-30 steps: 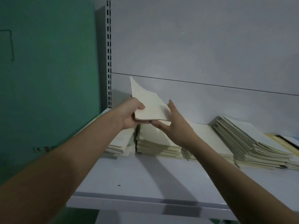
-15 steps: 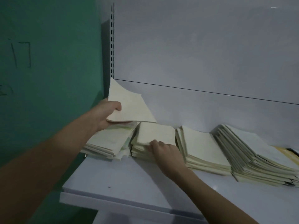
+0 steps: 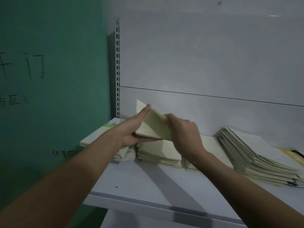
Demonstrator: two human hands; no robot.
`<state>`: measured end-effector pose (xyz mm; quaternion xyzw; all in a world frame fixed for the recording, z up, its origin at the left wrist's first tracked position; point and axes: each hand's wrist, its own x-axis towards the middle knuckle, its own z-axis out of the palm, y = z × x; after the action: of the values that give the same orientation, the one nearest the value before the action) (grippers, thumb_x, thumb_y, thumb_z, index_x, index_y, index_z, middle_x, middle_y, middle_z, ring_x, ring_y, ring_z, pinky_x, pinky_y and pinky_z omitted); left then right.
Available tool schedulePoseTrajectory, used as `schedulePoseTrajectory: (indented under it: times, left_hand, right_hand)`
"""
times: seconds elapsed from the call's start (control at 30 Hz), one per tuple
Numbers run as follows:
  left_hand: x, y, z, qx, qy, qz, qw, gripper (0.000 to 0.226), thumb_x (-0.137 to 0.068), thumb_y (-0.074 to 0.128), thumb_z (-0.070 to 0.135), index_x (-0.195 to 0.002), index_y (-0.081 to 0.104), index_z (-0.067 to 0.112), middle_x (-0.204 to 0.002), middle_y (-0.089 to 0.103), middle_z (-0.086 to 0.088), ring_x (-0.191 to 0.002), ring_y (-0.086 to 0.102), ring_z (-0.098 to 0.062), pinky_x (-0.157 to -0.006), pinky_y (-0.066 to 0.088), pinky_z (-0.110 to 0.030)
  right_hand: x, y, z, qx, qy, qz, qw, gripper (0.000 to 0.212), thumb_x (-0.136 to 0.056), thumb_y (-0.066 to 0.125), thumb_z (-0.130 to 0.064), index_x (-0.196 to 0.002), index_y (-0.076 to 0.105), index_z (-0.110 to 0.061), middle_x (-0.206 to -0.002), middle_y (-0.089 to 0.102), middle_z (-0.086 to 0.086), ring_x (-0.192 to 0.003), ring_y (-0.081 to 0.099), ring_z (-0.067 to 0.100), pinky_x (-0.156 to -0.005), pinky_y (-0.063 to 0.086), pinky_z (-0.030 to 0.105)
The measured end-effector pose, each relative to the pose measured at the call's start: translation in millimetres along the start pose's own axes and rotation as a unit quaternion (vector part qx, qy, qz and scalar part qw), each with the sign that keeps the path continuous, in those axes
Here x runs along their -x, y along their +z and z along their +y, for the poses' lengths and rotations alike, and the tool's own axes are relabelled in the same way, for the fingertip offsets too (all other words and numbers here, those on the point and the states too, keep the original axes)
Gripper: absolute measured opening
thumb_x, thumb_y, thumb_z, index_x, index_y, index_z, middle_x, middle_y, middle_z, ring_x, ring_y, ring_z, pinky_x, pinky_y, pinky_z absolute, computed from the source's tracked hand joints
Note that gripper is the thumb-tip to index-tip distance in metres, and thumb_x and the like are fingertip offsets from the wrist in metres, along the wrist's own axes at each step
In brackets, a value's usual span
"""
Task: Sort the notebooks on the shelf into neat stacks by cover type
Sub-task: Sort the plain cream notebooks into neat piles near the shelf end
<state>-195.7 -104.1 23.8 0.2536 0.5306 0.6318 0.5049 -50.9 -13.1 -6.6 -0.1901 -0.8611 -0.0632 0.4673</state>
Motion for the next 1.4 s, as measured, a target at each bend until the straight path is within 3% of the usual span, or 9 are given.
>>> schedulePoseTrajectory:
  times: [0.17, 0.4, 0.57, 0.67, 0.77, 0.9, 1.0, 1.2, 1.4]
  left_hand:
    - [8, -8, 9, 0.046, 0.027, -0.010, 0.999, 0.024, -0.088, 0.051, 0.007, -0.109, 0.052, -0.004, -0.092, 0.065, -0.024, -0.072, 0.071, -0.037, -0.059, 0.059, -0.044]
    - [9, -17, -7, 0.026, 0.025, 0.044, 0.998, 0.009, -0.088, 0.044, -0.006, -0.085, 0.052, -0.002, -0.064, 0.063, -0.017, -0.054, 0.066, -0.027, -0.050, 0.057, -0.038]
    - [19, -39, 3, 0.082, 0.086, 0.063, 0.991, 0.019, -0.090, 0.044, -0.010, -0.106, 0.052, -0.002, -0.106, 0.061, -0.023, -0.093, 0.062, -0.037, -0.057, 0.060, -0.044]
    - [23, -54, 13, 0.075, 0.121, 0.086, 0.986, 0.024, -0.090, 0.045, -0.011, -0.108, 0.053, 0.002, -0.109, 0.061, -0.020, -0.095, 0.062, -0.036, -0.056, 0.060, -0.042]
    - [22, -56, 19, 0.090, 0.127, 0.095, 0.983, 0.022, -0.090, 0.044, -0.011, -0.106, 0.051, 0.002, -0.111, 0.059, -0.021, -0.096, 0.061, -0.037, -0.057, 0.061, -0.043]
    - [21, -51, 18, 0.101, 0.121, 0.085, 0.984, 0.023, -0.090, 0.044, -0.010, -0.109, 0.051, 0.000, -0.113, 0.059, -0.022, -0.098, 0.061, -0.037, -0.062, 0.061, -0.045]
    - [17, -54, 13, 0.106, 0.123, 0.085, 0.983, 0.027, -0.089, 0.046, -0.009, -0.115, 0.051, -0.001, -0.113, 0.060, -0.022, -0.098, 0.062, -0.037, -0.063, 0.061, -0.045]
    - [9, -54, 8, 0.085, 0.138, 0.066, 0.985, 0.025, -0.090, 0.048, -0.008, -0.110, 0.052, 0.005, -0.112, 0.061, -0.017, -0.098, 0.062, -0.033, -0.062, 0.061, -0.043]
    - [-1, -10, -10, 0.064, 0.100, 0.016, 0.993, 0.032, -0.090, 0.051, -0.012, -0.119, 0.051, 0.003, -0.111, 0.063, -0.019, -0.093, 0.064, -0.034, -0.052, 0.059, -0.039]
  right_hand:
    - [8, 5, -8, -0.055, -0.042, -0.060, 0.996, 0.032, -0.098, 0.035, -0.030, -0.104, 0.065, -0.021, -0.068, 0.063, -0.001, -0.053, 0.048, 0.032, -0.048, 0.044, 0.036]
    - [8, 22, -22, -0.082, -0.026, -0.134, 0.987, 0.031, -0.101, 0.041, -0.042, -0.119, 0.065, -0.034, -0.102, 0.072, -0.007, -0.088, 0.064, 0.024, -0.065, 0.046, 0.035]
    - [39, 27, -8, -0.141, 0.141, 0.045, 0.979, 0.035, -0.101, 0.035, -0.040, -0.123, 0.059, -0.026, -0.119, 0.063, -0.011, -0.108, 0.057, 0.010, -0.087, 0.047, 0.031]
    - [60, 45, -6, -0.110, 0.193, -0.097, 0.970, 0.048, -0.098, 0.041, -0.050, -0.133, 0.048, -0.019, -0.132, 0.056, -0.004, -0.121, 0.051, 0.017, -0.096, 0.043, 0.034]
    - [58, 69, -2, -0.022, 0.111, -0.245, 0.963, 0.061, -0.095, 0.042, -0.055, -0.141, 0.038, -0.015, -0.143, 0.046, 0.001, -0.130, 0.043, 0.021, -0.103, 0.037, 0.036]
    - [52, 84, 0, 0.082, 0.019, -0.291, 0.953, 0.031, -0.102, 0.033, -0.043, -0.107, 0.048, -0.016, -0.107, 0.057, 0.004, -0.101, 0.055, 0.027, -0.073, 0.034, 0.036]
    - [60, 79, 1, 0.089, 0.002, -0.256, 0.963, 0.022, -0.104, 0.033, -0.031, -0.109, 0.050, -0.018, -0.100, 0.061, 0.005, -0.091, 0.059, 0.031, -0.065, 0.033, 0.035]
    - [26, 21, 29, -0.145, 0.279, 0.025, 0.949, 0.030, -0.104, 0.036, -0.025, -0.084, 0.056, -0.015, -0.068, 0.053, -0.005, -0.067, 0.052, 0.023, -0.054, 0.034, 0.030]
    - [23, -19, 18, -0.021, 0.099, 0.167, 0.981, 0.025, -0.099, 0.044, -0.018, -0.094, 0.065, -0.007, -0.065, 0.054, -0.003, -0.052, 0.044, 0.018, -0.052, 0.028, 0.024]
